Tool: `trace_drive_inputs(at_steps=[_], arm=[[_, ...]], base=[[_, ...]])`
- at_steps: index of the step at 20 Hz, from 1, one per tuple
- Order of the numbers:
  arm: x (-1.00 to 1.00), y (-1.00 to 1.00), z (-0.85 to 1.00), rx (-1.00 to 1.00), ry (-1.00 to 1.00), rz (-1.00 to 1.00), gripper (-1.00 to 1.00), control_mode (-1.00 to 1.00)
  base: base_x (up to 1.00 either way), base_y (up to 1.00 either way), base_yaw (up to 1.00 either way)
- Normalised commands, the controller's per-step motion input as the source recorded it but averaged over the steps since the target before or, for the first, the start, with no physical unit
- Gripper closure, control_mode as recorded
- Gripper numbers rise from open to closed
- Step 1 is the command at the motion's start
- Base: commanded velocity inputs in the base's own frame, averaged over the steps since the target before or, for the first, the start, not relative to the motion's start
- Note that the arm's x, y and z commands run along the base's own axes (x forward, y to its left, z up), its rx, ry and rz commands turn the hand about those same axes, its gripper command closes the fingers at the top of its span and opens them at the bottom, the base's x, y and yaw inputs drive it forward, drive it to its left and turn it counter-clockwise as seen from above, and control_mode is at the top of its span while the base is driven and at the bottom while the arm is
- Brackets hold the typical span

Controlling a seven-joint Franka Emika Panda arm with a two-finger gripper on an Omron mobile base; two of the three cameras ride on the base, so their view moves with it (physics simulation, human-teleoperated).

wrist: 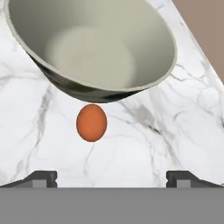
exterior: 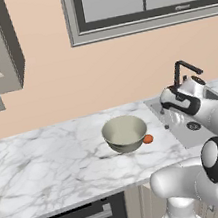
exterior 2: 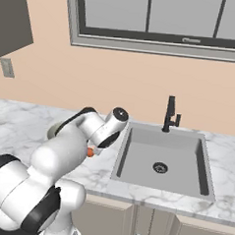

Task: Gather the eggs and milk located in the vicinity of the sink area and place them right next to the bowl.

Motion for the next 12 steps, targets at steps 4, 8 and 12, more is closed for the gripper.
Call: trace_drive_inputs(at_steps=[4,8,12], arm=[[-0.31,-0.31,0.39,0.00,-0.01,-0.09,-1.00,-1.00],[-0.31,-0.11,0.13,0.00,0.00,-0.11,-1.00,-1.00],[-0.50,0.00,0.00,0.00,0.00,-0.11,-1.00,-1.00]], base=[[0.00,0.00,0.00],[0.00,0.00,0.00],[0.00,0.00,0.00]])
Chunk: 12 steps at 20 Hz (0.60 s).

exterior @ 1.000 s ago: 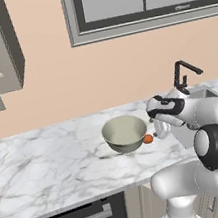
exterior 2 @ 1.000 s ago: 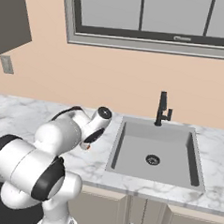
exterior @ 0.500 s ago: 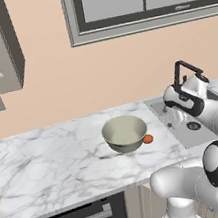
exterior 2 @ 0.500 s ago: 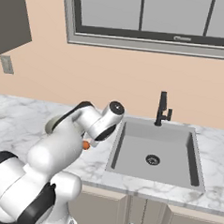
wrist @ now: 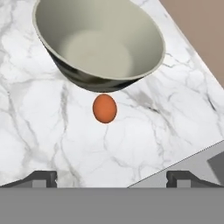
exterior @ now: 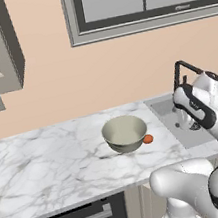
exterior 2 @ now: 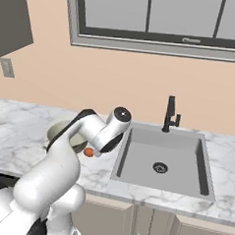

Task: Gather the eggs and milk located in the vicinity of the sink area and place them right next to the bowl.

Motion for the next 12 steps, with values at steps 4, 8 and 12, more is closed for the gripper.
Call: trace_drive_inputs(at_steps=[4,8,12], arm=[[-0.40,0.00,-0.05,0.00,0.00,-0.02,-1.00,-1.00],[0.00,0.00,0.00,0.00,0.00,0.00,-1.00,1.00],[0.00,0.00,0.00,0.00,0.00,0.00,-1.00,1.00]], base=[[0.00,0.00,0.00],[0.00,0.00,0.00],[-0.50,-0.09,0.00]])
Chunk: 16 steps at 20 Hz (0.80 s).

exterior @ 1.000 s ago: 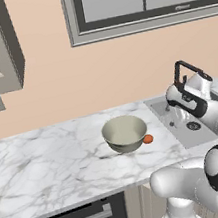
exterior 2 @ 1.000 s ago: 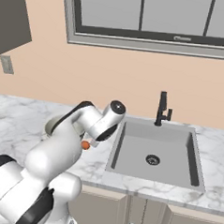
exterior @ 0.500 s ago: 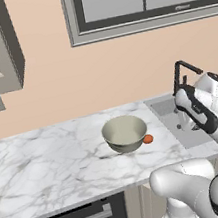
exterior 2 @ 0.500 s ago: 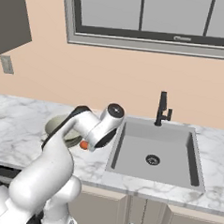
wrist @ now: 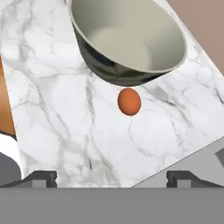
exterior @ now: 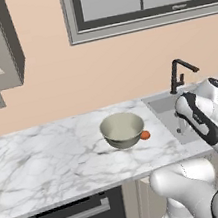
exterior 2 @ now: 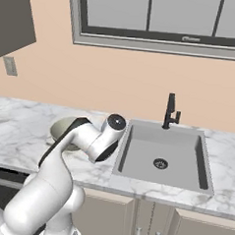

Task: Gather the eggs and milk located in the vicinity of the sink area and place them right next to the bowl.

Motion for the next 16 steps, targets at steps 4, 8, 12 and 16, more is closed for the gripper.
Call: trace_drive_inputs(at_steps=[4,8,12,16], arm=[[0.00,0.00,0.00,0.00,0.00,0.00,-1.00,1.00],[0.00,0.00,0.00,0.00,0.00,0.00,-1.00,1.00],[0.00,0.00,0.00,0.00,0.00,0.00,-1.00,1.00],[0.00,0.00,0.00,0.00,0.00,0.00,-1.00,1.00]], base=[[-0.93,-0.27,0.00],[-0.24,-0.58,0.00],[-0.01,-0.96,0.00],[0.00,-1.00,0.00]])
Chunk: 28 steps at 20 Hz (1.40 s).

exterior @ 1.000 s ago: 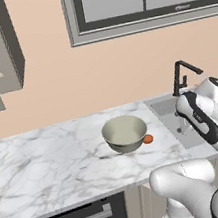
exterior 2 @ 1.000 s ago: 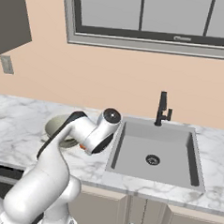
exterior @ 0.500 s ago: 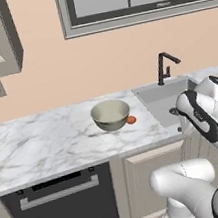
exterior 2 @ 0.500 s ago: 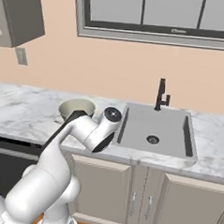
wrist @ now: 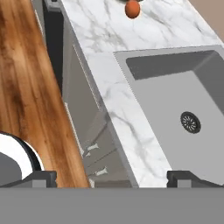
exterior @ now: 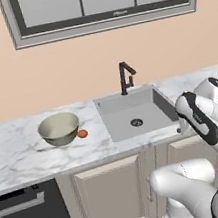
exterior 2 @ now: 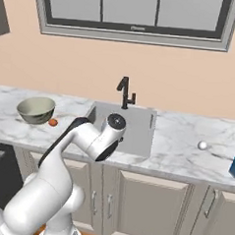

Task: Gather the eggs and milk located in the vicinity of the sink area and place them right next to the bowl.

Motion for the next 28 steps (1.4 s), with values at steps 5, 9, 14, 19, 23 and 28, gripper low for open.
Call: trace_drive_inputs(at_steps=[5,9,14,19,23,28], arm=[[0.00,0.00,0.00,0.00,0.00,0.00,-1.00,1.00],[0.00,0.00,0.00,0.00,0.00,0.00,-1.00,1.00],[0.00,0.00,0.00,0.00,0.00,0.00,-1.00,1.00],[0.00,0.00,0.00,0.00,0.00,0.00,-1.00,1.00],[0.00,0.00,0.00,0.00,0.00,0.00,-1.00,1.00],[0.00,0.00,0.00,0.00,0.00,0.00,-1.00,1.00]], base=[[0.00,-0.97,0.00],[0.03,-0.51,0.00],[0.24,-0.50,0.00],[0.49,-0.43,0.00],[0.65,-0.22,0.00],[0.74,-0.04,0.00]])
